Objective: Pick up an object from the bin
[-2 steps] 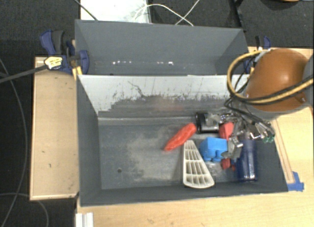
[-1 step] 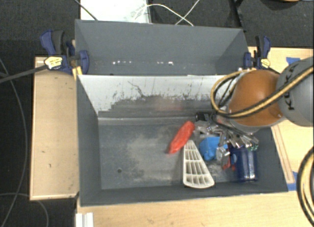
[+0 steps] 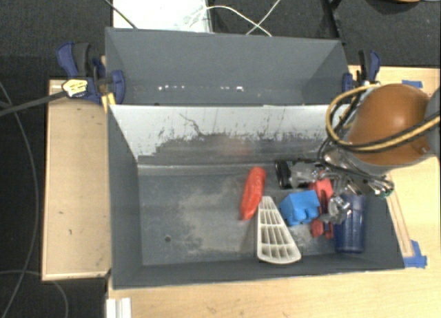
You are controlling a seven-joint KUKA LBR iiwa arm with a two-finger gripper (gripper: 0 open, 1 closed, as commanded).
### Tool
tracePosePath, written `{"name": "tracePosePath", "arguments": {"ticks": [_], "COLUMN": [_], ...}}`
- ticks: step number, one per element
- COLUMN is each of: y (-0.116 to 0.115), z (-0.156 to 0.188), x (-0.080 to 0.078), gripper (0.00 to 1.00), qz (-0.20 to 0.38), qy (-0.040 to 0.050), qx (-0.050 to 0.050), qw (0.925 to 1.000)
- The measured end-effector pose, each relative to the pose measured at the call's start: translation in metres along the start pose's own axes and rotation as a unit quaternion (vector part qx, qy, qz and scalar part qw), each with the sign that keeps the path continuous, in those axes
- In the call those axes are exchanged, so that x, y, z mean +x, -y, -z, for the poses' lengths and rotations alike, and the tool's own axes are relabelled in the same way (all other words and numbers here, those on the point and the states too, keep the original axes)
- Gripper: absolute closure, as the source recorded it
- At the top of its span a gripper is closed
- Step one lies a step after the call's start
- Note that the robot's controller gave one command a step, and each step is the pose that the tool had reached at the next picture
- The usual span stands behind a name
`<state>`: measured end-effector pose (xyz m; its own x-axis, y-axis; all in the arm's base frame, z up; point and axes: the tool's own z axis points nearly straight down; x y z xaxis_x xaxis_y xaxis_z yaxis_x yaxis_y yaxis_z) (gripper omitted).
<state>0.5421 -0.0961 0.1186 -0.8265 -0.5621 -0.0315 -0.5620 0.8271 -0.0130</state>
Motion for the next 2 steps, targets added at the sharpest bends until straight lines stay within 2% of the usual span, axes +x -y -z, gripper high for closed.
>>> {"name": "tracePosePath", "arguments": {"ticks": [1,2], "y": [-0.0018,-0.001], "z": [-0.0464,-0.0459], "x": [0.0149,0.0152], "gripper": [0.0,0.0], "qz": [-0.09,-0.091], "qy": [-0.0039,-0.0038], "qx": [-0.004,-0.003], "qw": [0.9959,0.9959]}}
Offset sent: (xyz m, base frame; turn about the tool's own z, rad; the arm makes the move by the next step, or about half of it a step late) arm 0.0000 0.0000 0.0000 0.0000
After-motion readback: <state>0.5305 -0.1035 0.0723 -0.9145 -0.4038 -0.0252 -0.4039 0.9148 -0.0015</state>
